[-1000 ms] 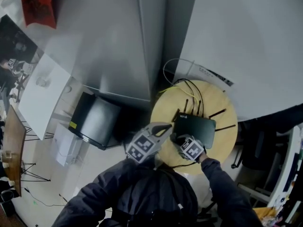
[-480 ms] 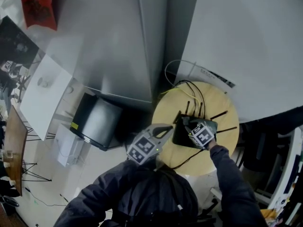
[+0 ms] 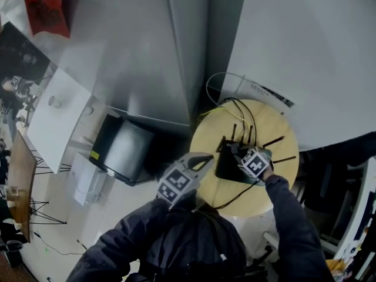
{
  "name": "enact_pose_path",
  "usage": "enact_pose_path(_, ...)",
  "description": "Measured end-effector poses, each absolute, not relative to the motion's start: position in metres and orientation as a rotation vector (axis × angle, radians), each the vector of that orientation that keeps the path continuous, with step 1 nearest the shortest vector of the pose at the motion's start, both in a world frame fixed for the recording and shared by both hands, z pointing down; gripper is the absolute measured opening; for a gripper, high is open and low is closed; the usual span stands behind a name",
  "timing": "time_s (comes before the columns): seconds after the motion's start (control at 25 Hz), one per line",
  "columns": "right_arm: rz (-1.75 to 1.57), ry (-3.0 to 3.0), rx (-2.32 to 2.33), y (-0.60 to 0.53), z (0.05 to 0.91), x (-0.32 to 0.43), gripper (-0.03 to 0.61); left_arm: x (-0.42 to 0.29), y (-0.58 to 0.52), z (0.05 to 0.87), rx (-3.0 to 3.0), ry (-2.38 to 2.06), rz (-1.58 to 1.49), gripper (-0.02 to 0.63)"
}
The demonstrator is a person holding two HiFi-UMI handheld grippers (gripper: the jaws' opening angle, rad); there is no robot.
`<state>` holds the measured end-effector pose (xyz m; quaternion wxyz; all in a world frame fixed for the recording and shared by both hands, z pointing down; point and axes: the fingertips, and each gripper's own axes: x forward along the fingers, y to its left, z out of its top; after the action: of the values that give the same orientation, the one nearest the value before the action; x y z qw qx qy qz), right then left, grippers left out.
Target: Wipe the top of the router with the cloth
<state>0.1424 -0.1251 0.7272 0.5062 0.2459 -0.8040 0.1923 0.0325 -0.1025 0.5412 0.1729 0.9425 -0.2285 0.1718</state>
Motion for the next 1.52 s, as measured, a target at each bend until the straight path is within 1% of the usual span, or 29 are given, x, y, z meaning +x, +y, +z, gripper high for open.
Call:
enact_pose_path(0.4, 0.511, -1.994, 0.484, -0.037, 0.727, 0.124, 0.072, 0.048, -0.097, 0.54, 2.699, -0.597, 0.494, -0.008)
enact_pose_path(0.72, 0.537, -2.018, 0.421, -0.007, 0.725, 0.115, 0.072, 0.056, -0.087, 0.538, 2.705, -0.574, 0.5, -0.008)
enact_pose_path(0.88, 0.534, -2.038, 0.496, -0.029, 0.718, 0.126, 0.072, 0.056, -0.085, 0.537, 2.699, -0.588, 0.49, -0.008)
enact_pose_path(1.24, 0.429, -1.923, 0.738, -0.113, 0.716, 0.197, 0.072, 0.05, -0.089, 0.539, 2.686, -0.623, 0.501, -0.008)
enact_pose_path(1.52, 0.371, -1.886, 0.732, -0.14, 0.727, 0.209, 0.072, 0.049, -0.092, 0.538, 2.679, -0.644, 0.51, -0.008)
